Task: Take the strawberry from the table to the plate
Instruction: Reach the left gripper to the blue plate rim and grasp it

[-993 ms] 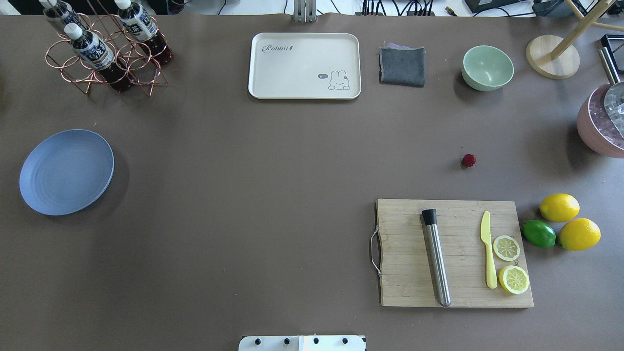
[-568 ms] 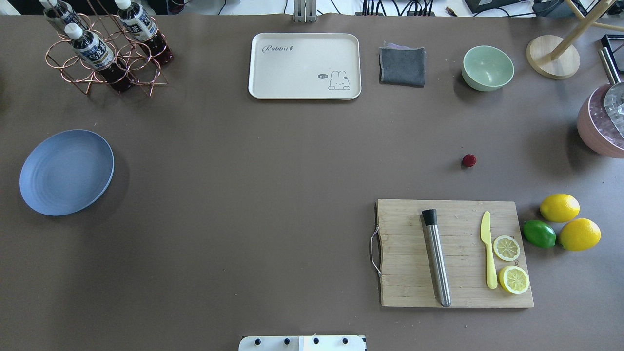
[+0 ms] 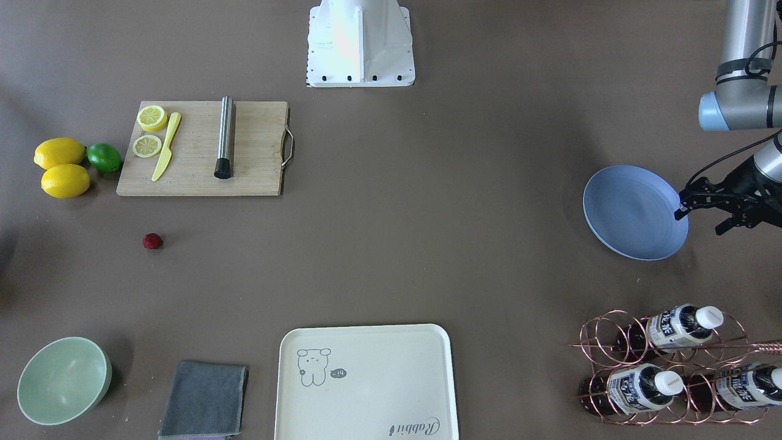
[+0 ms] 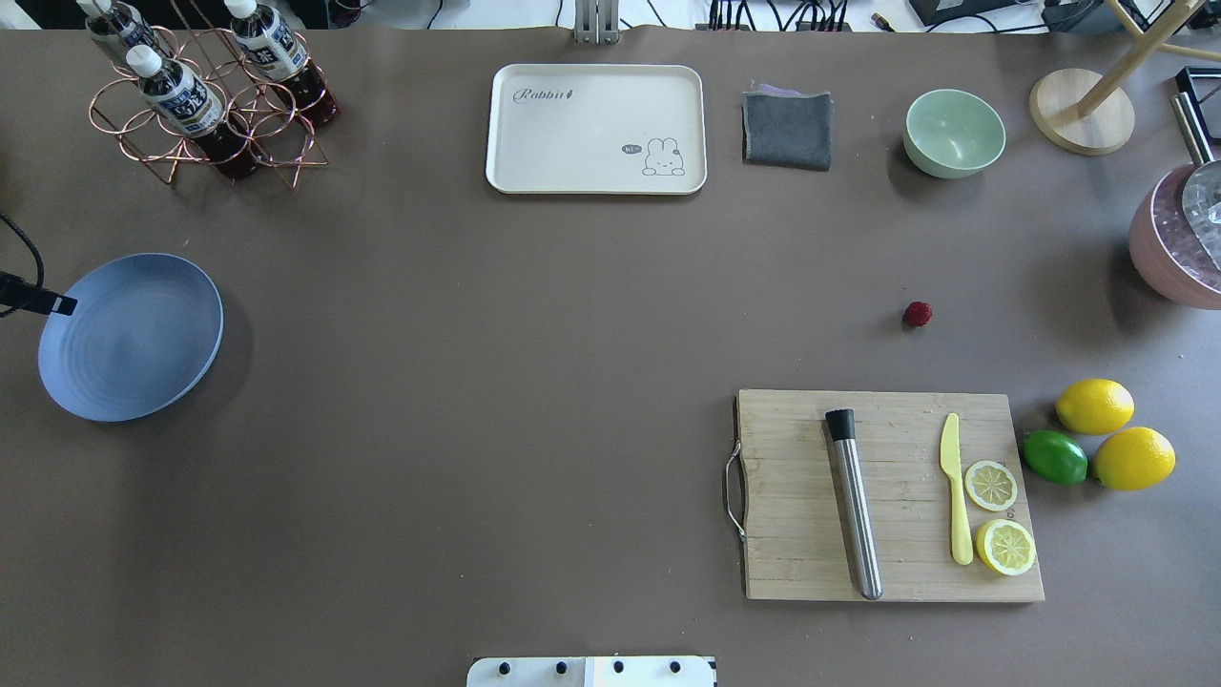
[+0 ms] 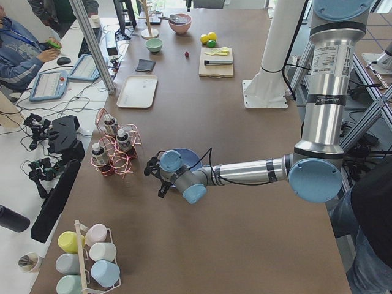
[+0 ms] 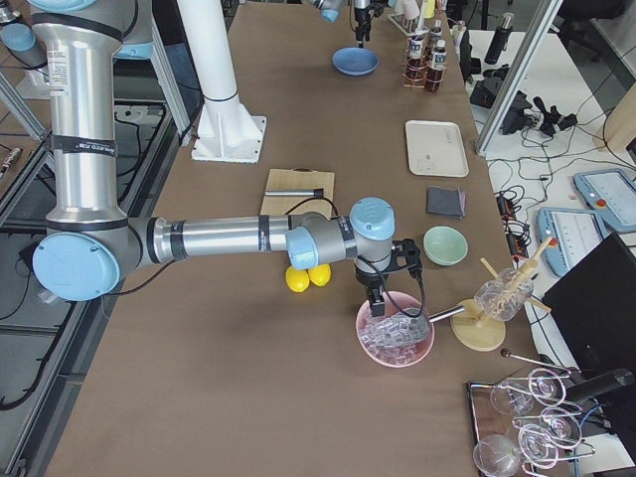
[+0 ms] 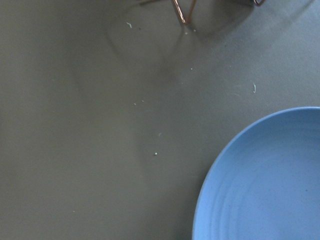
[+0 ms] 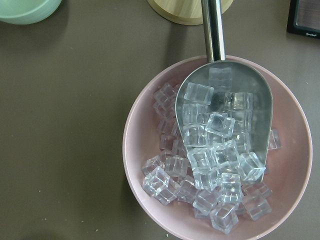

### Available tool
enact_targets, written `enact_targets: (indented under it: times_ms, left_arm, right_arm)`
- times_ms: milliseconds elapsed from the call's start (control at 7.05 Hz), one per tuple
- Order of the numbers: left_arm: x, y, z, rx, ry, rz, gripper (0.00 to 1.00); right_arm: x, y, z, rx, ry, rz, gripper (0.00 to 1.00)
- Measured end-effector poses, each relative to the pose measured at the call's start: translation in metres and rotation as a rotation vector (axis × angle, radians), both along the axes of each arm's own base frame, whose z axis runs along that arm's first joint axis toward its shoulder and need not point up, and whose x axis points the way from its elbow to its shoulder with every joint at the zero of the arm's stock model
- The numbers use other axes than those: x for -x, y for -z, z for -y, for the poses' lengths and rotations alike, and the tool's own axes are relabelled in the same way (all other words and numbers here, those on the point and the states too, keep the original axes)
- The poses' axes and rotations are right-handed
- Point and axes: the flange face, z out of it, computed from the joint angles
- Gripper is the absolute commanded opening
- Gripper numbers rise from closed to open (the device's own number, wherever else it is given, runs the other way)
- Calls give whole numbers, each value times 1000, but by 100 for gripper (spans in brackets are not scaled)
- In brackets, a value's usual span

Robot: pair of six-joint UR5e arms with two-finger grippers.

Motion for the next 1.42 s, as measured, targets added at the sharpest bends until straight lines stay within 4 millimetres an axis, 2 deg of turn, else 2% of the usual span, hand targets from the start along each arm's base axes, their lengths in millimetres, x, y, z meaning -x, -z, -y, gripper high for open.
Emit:
enact_targets:
  times_ms: [142, 284, 426, 568, 851, 993, 1135, 1277, 1419]
  left_arm:
    - [-3, -3, -3, 0, -3, -4, 37]
    - [-3, -6, -6, -3, -6, -8, 18]
    - [-5, -8, -8, -3, -15, -16, 6]
    - [-6, -9, -10, -1, -24, -25, 0]
    - [-9, 1, -7, 3, -19, -43, 0]
    - [-11, 17, -2, 14, 7, -66, 0]
    - [-16, 42, 6, 39, 47, -104, 0]
    - [-25, 78, 20, 78, 98, -158, 0]
    - [-42, 118, 30, 118, 133, -216, 0]
  right_arm:
    - [0, 0, 0, 1, 0, 0, 100]
    - [0, -1, -1, 1, 1, 0, 100]
    - [0, -1, -1, 1, 1, 0, 100]
    - [1, 0, 0, 1, 1, 0, 100]
    - [1, 0, 0, 0, 2, 1, 100]
    - [1, 0, 0, 1, 1, 1, 100]
    - [1, 0, 0, 1, 1, 1, 100]
    - [1, 0, 0, 1, 1, 1, 100]
    - [1, 0, 0, 2, 1, 1, 100]
